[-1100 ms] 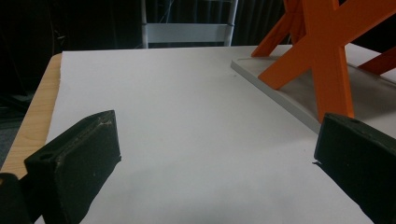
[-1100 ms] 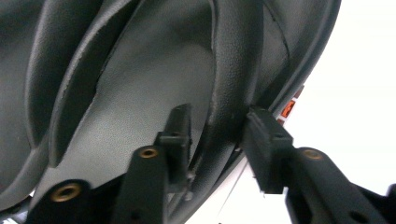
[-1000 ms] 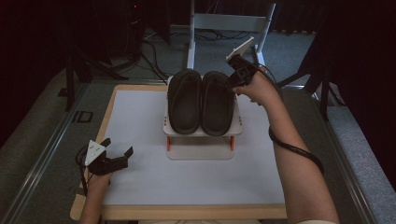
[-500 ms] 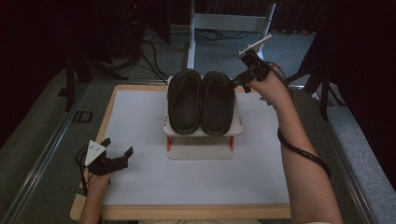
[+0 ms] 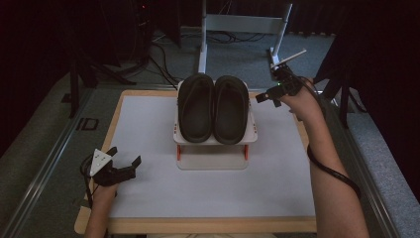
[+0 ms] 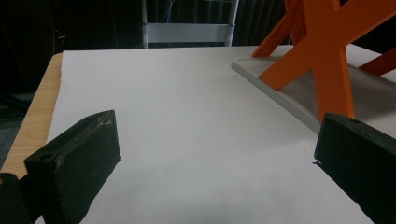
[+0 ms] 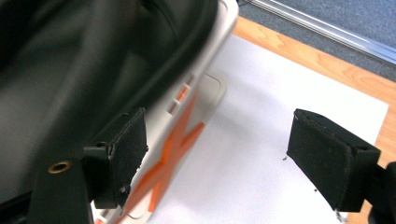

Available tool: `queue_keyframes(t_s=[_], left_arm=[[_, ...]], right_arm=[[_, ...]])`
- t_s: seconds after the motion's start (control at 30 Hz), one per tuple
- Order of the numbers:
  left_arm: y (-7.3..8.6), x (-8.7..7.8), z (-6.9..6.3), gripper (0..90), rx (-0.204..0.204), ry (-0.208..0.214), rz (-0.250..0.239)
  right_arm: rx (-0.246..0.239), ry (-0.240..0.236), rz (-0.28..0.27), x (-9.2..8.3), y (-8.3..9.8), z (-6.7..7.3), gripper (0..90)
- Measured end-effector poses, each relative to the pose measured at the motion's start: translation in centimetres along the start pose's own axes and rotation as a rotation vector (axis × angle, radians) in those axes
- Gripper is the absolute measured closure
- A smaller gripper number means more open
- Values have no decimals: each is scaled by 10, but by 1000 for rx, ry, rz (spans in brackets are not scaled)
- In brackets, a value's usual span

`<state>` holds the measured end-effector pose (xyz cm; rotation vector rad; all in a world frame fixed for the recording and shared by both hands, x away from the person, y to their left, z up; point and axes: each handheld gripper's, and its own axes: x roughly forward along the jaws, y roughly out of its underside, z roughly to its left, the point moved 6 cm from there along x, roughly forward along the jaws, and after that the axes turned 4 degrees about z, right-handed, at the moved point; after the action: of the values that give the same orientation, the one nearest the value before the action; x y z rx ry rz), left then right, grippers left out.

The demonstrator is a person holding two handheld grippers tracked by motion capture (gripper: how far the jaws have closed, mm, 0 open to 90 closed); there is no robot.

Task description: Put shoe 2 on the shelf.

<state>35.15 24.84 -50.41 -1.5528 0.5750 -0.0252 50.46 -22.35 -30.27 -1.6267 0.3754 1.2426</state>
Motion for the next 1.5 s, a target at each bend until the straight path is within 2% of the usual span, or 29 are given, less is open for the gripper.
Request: queue_keyframes(t_s=[0.13, 0.17, 0.33, 0.63, 0.83, 0.93, 1.03, 1.13, 1.33, 1.5], left_arm=[[0, 0, 0, 0, 1, -1, 0], [0, 0, 0, 0, 0, 0, -1], [0, 0, 0, 0, -1, 0, 0], [0, 0, 0, 0, -1, 0, 0], [0, 0, 0, 0, -1, 0, 0], [0, 0, 0, 0, -2, 0, 0], [0, 0, 0, 0, -1, 0, 0], [0, 0, 0, 0, -1, 0, 0], [0, 0, 0, 0, -1, -2, 1], [0, 0, 0, 0, -2, -1, 1]], right_arm=[[9, 3, -9, 4, 8, -6, 191], [-4, 13, -20, 7, 15, -10, 190], [25, 14, -57, 13, 28, -19, 191], [32, 32, -65, 44, 66, -31, 190], [61, 32, -89, 61, 89, -39, 190], [95, 32, -98, 69, 101, -44, 190], [100, 31, -105, 71, 105, -46, 190], [98, 74, -140, 81, 120, -52, 173], [157, 60, -174, 90, 139, -59, 173], [187, 77, -186, 94, 156, -66, 172]])
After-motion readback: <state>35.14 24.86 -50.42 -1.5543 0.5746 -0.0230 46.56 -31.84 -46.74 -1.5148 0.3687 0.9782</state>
